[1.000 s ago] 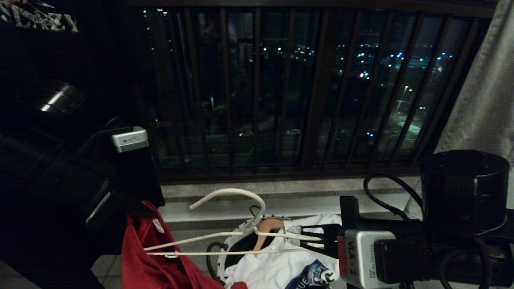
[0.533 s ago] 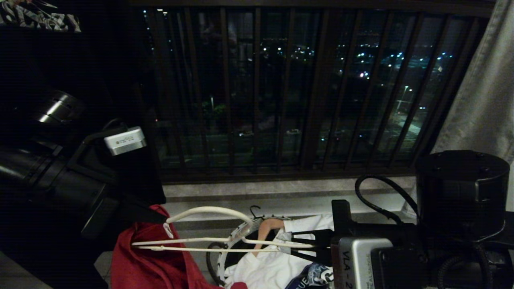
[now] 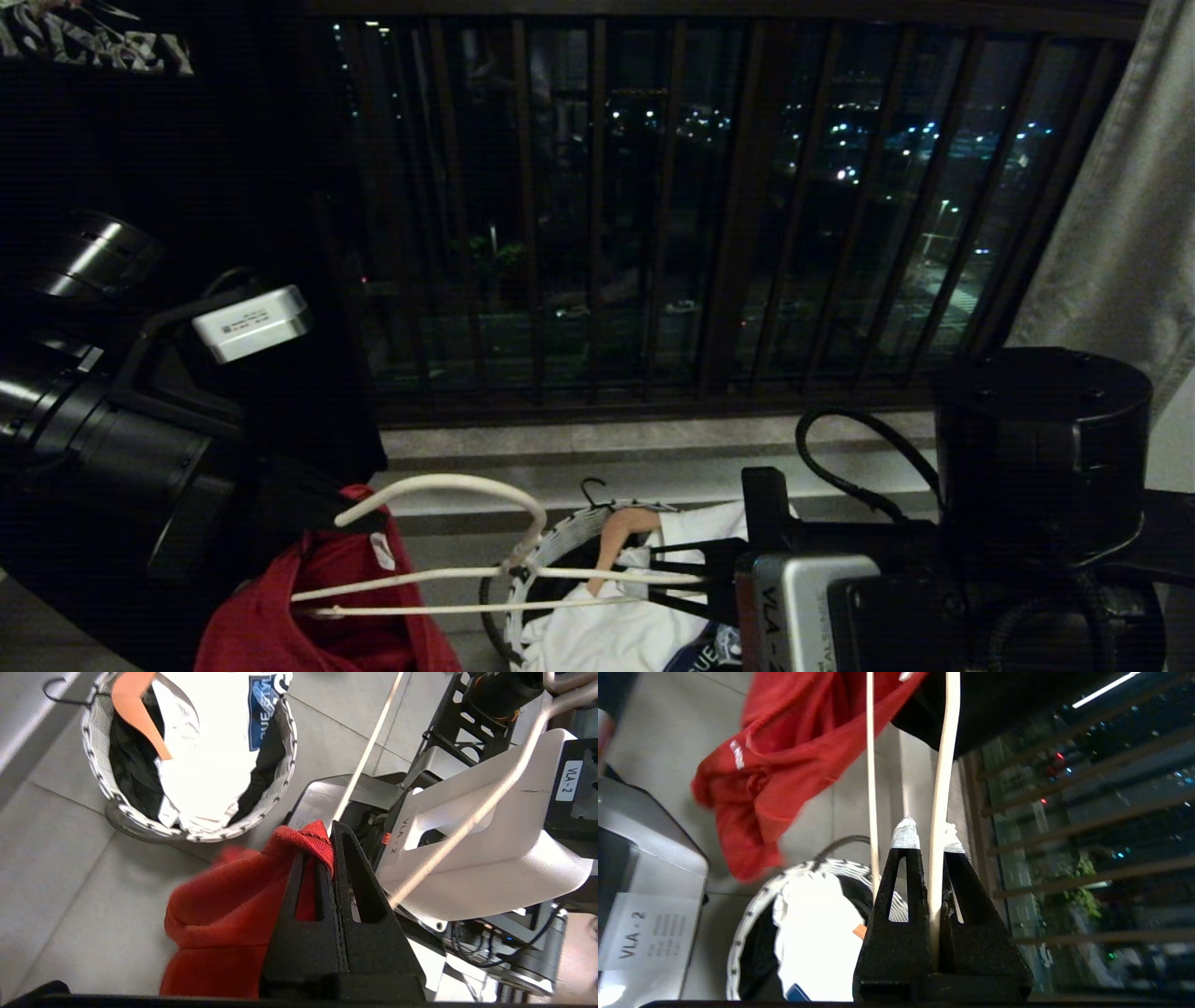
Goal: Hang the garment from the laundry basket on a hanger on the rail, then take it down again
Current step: Hang the clothes on the clothes rack
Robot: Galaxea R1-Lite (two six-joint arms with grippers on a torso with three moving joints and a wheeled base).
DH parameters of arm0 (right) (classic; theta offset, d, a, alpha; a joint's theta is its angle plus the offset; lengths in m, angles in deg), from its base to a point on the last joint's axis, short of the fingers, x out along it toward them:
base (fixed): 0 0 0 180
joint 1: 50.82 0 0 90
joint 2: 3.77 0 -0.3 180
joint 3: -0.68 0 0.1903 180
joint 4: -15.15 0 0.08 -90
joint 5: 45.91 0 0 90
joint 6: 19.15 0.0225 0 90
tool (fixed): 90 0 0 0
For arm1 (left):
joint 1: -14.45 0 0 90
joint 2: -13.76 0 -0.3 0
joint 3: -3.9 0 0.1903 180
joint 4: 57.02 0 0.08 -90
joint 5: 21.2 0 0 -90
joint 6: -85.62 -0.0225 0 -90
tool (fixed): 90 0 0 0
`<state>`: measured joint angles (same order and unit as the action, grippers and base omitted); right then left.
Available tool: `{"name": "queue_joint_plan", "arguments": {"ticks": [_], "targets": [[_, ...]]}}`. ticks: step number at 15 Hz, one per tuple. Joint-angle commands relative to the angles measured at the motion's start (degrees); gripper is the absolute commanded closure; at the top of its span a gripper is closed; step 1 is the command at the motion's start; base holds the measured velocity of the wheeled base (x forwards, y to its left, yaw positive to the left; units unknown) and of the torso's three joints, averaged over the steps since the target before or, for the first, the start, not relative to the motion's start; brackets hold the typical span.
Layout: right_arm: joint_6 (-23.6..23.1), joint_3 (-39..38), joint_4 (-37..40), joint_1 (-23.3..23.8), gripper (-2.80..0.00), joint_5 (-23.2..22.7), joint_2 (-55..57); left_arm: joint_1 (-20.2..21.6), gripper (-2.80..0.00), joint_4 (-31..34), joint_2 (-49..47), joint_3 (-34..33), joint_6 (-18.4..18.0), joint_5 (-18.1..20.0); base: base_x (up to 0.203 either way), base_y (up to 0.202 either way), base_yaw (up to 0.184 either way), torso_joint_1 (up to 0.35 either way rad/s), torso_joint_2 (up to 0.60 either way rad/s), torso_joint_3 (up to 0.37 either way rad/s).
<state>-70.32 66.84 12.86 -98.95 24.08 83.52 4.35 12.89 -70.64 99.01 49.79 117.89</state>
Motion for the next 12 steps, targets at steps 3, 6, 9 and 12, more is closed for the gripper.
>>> {"name": "queue_joint_plan", "arguments": {"ticks": [3, 6, 9, 12], "targets": [[1.7, 1.5, -0.4, -1.7, 0.0, -0.3, 0.6, -0.1, 0.0, -2.4, 1.5, -2.1, -0.2, 1.9, 0.0, 0.0, 0.0, 0.0, 0.0, 0.0], [3.6, 2.3, -0.4, -2.1, 0.0, -0.5, 0.7, 0.6, 0.0, -3.9, 3.5, -3.2, 0.3, 10.9, 0.0, 0.0, 0.0, 0.0, 0.0, 0.0], [4.7, 2.3, -0.7, -3.1, 0.0, -0.9, 1.8, 0.6, 0.0, -4.0, 3.6, -3.0, 0.3, 11.4, 0.0, 0.0, 0.0, 0.0, 0.0, 0.0], [8.0, 3.1, -0.8, -3.6, 0.0, -1.6, 1.8, 0.6, 0.0, -5.4, 4.1, -2.9, 0.6, 12.8, 0.0, 0.0, 0.0, 0.0, 0.0, 0.0]]}}
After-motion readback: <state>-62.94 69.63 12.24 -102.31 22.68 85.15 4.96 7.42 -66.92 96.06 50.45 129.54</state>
